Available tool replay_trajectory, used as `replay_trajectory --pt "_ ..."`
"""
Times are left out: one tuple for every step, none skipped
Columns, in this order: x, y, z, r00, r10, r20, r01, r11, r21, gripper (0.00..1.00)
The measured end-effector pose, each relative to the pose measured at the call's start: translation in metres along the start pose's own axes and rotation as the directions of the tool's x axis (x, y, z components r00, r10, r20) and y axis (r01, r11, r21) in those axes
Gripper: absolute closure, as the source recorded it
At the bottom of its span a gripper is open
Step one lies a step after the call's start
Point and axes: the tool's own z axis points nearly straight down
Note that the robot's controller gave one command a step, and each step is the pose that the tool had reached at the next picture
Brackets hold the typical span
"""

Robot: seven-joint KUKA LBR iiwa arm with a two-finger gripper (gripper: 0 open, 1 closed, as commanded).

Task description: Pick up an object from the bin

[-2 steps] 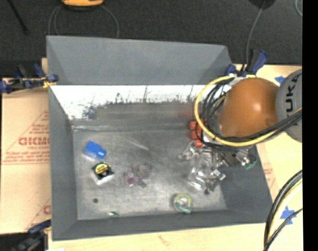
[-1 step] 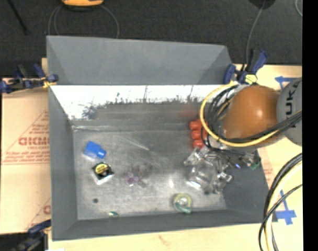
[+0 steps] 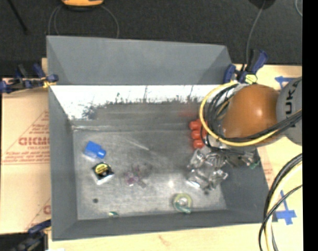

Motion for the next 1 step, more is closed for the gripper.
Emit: replay_trajectory --pt "-0.0142 0.005 -0.1377 0.999 -0.035 0.001 0.035 0.999 0.004 1.0"
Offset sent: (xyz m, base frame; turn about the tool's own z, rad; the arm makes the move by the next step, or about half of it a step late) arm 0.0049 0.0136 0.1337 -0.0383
